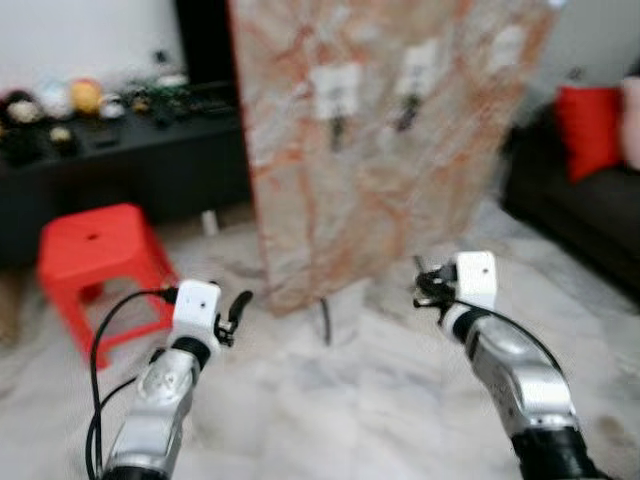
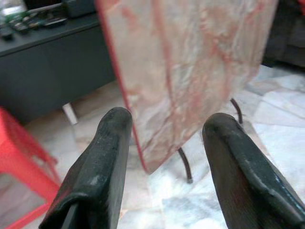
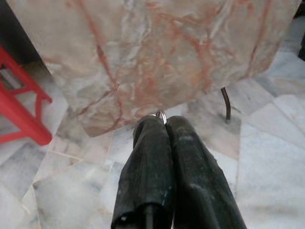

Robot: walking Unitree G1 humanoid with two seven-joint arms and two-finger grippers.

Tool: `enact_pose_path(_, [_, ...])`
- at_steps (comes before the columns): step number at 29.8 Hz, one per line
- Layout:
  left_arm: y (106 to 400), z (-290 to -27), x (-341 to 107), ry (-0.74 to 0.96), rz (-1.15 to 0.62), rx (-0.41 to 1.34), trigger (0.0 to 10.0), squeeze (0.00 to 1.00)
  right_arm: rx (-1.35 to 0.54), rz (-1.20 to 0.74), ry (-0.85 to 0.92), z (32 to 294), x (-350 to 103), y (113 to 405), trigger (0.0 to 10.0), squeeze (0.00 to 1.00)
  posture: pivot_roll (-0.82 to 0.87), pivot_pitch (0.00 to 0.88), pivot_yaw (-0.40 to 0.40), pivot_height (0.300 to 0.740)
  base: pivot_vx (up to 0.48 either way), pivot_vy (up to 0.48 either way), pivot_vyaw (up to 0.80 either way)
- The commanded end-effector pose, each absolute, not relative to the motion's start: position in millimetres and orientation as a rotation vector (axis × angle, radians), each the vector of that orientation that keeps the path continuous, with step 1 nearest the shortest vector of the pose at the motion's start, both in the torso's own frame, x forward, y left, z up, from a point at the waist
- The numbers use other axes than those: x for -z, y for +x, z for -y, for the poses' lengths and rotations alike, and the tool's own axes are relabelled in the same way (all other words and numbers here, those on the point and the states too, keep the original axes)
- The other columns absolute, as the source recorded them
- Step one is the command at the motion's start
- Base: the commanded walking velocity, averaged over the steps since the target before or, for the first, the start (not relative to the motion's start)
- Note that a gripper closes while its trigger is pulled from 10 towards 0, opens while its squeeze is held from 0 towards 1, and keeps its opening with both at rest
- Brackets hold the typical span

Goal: Hang keys on a hook

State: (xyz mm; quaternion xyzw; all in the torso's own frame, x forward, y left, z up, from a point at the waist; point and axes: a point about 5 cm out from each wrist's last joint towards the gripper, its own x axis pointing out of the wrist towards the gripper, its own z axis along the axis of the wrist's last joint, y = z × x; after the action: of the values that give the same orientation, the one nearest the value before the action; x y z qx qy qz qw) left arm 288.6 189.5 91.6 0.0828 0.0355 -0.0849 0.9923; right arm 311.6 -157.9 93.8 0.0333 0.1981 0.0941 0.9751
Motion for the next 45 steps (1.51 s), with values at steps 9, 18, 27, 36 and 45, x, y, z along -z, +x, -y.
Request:
enact_pose_path(9, [290.4,-188.2,-104.1,0.159,-0.036,0.199,10.0,0.00,-0.189,-0.376,0.072,152.7,-99.5,313.2,10.0,0.00,-0.05,0.033,-0.011,0.740,0.000,0.000,-0.77])
enact_pose_path(18, [292.4,-189.9,-100.9,0.181,-0.064,0.179,10.0,0.00,-0.188,-0.384,0.077,148.9,-97.2,313.6,10.0,0.00,-0.05,0.035,-0.006,0.740,0.000,-0.136,-0.77])
enact_pose_path(27, [292.8,-192.3,-105.9,0.186,-0.050,0.187,10.0,0.00,-0.190,-0.370,0.080,145.1,-103.2,319.7,10.0,0.00,-0.05,0.039,-0.004,0.740,0.000,0.000,-0.77])
enact_pose_path(36, [291.8,-171.1,-119.0,0.155,-0.008,0.355,10.0,0.00,-0.256,-0.336,-0.011,140.2,-112.8,325.1,10.0,0.00,-0.05,0.049,0.001,0.740,0.000,0.000,-0.18])
enact_pose_path(45, [287.0,-140.4,-134.8,0.191,-0.003,0.662,10.0,0.00,-0.438,-0.299,-0.143,128.4,-127.8,329.8,10.0,0.00,-0.05,0.061,0.007,0.740,0.000,0.000,0.00])
